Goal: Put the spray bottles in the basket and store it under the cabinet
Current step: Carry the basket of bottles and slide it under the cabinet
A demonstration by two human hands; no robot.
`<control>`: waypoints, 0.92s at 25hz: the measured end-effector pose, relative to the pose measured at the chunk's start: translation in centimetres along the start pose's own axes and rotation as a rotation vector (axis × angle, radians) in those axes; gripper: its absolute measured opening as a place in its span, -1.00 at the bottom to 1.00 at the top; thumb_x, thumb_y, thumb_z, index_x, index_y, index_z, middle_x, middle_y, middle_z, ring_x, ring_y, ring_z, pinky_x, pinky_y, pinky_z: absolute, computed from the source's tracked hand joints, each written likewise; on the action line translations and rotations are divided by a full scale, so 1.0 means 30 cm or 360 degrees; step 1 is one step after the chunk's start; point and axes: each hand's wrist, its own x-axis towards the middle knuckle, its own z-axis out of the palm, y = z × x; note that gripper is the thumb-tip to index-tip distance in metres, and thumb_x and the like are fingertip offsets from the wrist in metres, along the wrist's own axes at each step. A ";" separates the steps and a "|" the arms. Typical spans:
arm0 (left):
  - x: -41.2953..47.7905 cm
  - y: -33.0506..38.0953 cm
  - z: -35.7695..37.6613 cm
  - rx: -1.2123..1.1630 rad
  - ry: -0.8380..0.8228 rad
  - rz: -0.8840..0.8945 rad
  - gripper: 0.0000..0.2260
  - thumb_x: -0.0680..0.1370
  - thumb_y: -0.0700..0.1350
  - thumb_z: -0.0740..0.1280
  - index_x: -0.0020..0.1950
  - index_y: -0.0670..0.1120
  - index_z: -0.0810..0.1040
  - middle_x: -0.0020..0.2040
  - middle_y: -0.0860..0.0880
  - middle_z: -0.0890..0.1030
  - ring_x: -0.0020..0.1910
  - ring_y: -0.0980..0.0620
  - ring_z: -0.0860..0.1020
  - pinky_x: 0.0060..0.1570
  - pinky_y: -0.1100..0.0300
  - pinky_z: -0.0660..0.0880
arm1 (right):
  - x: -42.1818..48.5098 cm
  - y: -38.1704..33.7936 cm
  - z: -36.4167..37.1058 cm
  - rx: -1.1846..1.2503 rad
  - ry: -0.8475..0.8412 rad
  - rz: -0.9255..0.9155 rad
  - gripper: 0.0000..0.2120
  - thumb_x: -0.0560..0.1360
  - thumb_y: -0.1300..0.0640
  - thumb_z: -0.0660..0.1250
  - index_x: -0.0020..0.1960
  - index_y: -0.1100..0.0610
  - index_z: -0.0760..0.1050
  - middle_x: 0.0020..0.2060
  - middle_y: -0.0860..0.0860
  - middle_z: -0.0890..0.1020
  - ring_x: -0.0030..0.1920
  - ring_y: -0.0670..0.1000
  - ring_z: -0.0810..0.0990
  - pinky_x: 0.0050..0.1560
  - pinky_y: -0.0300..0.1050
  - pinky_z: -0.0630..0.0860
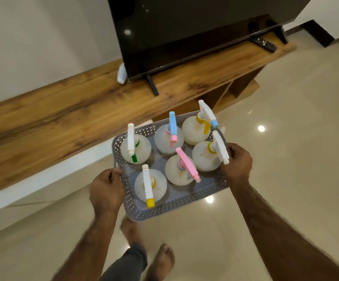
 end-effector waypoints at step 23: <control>0.083 0.049 0.910 0.0098 0.0095 -0.0094 -0.66 0.68 0.05 0.26 -0.20 -0.12 0.55 -0.29 -0.06 0.61 -0.24 -0.14 0.54 -0.21 0.08 0.41 | 0.637 0.624 0.109 0.0088 -0.0242 -0.0306 -0.62 0.34 -0.07 0.18 -0.22 0.25 0.53 -0.41 -0.06 0.38 -0.40 -0.11 0.33 -0.36 -0.21 0.26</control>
